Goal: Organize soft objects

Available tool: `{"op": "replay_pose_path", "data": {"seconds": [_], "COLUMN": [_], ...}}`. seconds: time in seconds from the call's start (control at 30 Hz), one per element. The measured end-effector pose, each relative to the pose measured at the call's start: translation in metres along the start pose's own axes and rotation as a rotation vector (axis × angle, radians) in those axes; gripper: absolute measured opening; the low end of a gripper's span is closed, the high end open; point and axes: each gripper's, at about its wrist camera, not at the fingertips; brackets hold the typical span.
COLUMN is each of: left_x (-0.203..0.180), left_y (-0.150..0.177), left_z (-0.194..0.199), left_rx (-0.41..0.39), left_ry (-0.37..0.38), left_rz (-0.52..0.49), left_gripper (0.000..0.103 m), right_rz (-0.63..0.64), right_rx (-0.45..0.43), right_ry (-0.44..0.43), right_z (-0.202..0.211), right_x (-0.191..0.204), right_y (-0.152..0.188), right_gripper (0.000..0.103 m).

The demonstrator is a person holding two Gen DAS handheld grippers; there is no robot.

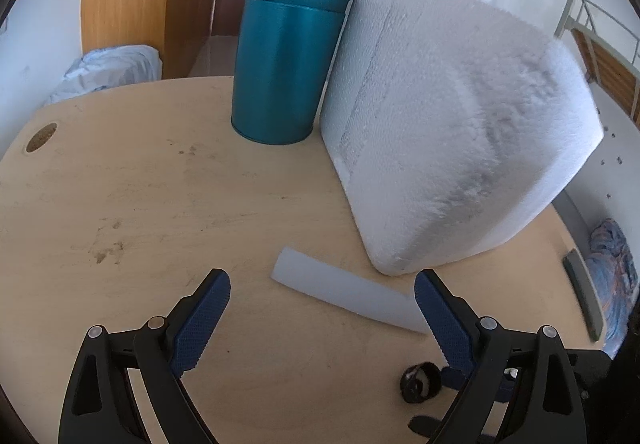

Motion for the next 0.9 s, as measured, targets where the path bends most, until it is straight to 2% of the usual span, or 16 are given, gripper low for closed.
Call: {"op": "replay_pose_path", "data": {"seconds": [0.13, 0.3, 0.4, 0.5, 0.57, 0.73, 0.87, 0.9], "left_x": [0.000, -0.002, -0.006, -0.011, -0.012, -0.014, -0.013, -0.012], "left_y": [-0.002, -0.003, -0.002, -0.001, 0.001, 0.003, 0.003, 0.003], "left_z": [-0.015, -0.021, -0.023, -0.023, -0.020, -0.021, -0.019, -0.019], "left_rx": [0.040, 0.028, 0.026, 0.025, 0.023, 0.018, 0.024, 0.027], "left_ry": [-0.015, -0.058, -0.084, -0.080, -0.068, -0.080, -0.041, -0.030], "left_rz": [0.003, -0.023, -0.048, -0.082, -0.091, -0.112, -0.103, -0.101], "left_gripper": [0.086, 0.083, 0.077, 0.066, 0.057, 0.046, 0.028, 0.026], "right_rz": [0.009, 0.008, 0.016, 0.018, 0.018, -0.005, 0.001, 0.001], "right_rx": [0.008, 0.016, 0.018, 0.019, 0.019, 0.017, 0.030, 0.026], "right_ry": [0.013, 0.012, 0.013, 0.011, 0.016, 0.014, 0.011, 0.008], "right_z": [0.000, -0.002, -0.008, -0.012, -0.012, -0.012, -0.014, -0.014], "right_x": [0.002, 0.004, 0.006, 0.008, 0.008, 0.003, 0.001, 0.001], "right_y": [-0.001, -0.005, -0.013, -0.017, -0.017, -0.018, -0.020, -0.020], "right_gripper": [0.035, 0.035, 0.035, 0.035, 0.031, 0.023, 0.020, 0.020]}}
Point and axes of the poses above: each gripper's, at about its wrist camera, not at the fingertips, and z roughly against the way its jaws point, x to its left, y to its underside, and after that the axes turned 1 degree about -x, right-handed
